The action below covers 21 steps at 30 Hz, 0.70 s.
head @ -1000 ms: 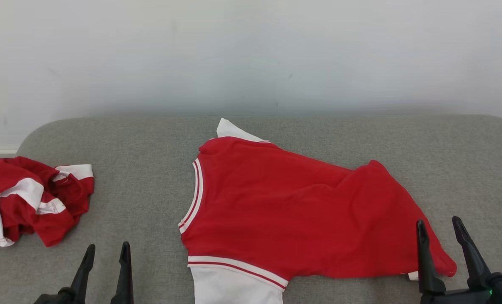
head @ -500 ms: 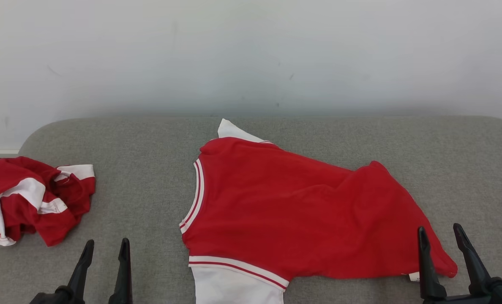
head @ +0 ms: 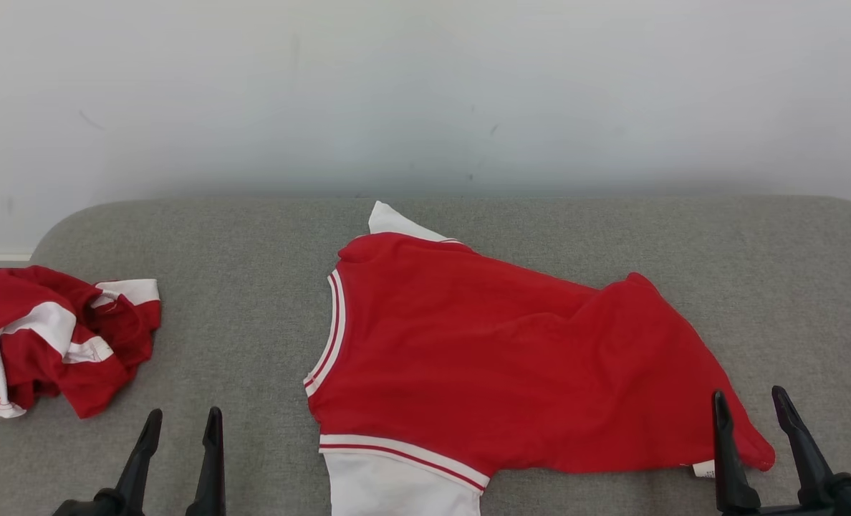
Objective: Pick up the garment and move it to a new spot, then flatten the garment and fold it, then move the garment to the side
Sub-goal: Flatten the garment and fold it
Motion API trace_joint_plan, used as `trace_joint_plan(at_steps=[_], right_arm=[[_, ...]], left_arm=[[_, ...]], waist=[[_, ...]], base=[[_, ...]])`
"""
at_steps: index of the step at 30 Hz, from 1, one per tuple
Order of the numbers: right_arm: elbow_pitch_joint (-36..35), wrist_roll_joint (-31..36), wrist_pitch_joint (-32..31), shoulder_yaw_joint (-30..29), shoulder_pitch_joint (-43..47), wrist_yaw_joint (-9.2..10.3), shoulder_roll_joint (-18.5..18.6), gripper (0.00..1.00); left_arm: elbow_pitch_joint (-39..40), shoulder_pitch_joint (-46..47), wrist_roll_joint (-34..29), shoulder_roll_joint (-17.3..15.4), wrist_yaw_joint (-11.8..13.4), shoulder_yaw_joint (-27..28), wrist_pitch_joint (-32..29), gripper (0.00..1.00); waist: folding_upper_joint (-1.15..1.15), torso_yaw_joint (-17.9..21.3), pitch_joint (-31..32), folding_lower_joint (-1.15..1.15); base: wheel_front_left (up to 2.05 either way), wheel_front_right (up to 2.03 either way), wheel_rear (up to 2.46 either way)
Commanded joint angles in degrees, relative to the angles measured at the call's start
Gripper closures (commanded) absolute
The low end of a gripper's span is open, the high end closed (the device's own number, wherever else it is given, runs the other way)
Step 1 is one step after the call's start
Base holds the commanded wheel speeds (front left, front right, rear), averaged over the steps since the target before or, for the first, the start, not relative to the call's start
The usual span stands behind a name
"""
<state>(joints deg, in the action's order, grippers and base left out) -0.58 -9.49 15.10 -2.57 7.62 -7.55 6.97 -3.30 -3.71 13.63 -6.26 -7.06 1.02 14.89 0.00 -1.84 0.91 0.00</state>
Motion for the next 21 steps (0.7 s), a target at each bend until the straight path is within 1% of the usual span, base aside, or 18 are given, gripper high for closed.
trace_joint_plan(at_steps=[1,6,11,15,21], right_arm=[[0.6,-0.4,0.1,-0.3,0.1,0.14,0.1,0.0],[3.2,-0.7,0.1,-0.4,-1.0,0.15,1.5,0.0],[8.4,-0.9,0.1,-1.4,-3.6,0.15,3.9,0.0],[13.6,-1.0,0.1,-2.2,-6.4,0.15,5.7,0.0],[22.3,-1.7,0.1,-3.4,-10.1,0.15,7.0,0.0]], left_arm=[[0.2,-0.3,0.2,-0.3,0.0,-0.2,0.0,0.0],[-1.1,-0.7,0.1,-0.1,0.0,-1.7,-0.7,0.0],[-3.4,-1.0,-0.3,0.4,-0.3,-6.5,-2.1,0.0],[-6.8,-0.7,0.6,0.7,-0.4,-10.6,-2.5,0.0],[-13.5,0.4,2.9,0.5,-0.3,-16.4,-2.0,0.0]], waist=[[0.0,0.1,0.0,0.0],[0.0,0.4,-0.2,0.0],[0.0,0.5,-1.4,0.0],[0.0,0.3,-2.9,0.0],[0.0,0.2,-4.6,0.0]], base=[[0.0,0.0,0.0],[0.0,0.0,0.0],[0.0,0.0,0.0],[0.0,0.0,0.0],[0.0,0.0,0.0]])
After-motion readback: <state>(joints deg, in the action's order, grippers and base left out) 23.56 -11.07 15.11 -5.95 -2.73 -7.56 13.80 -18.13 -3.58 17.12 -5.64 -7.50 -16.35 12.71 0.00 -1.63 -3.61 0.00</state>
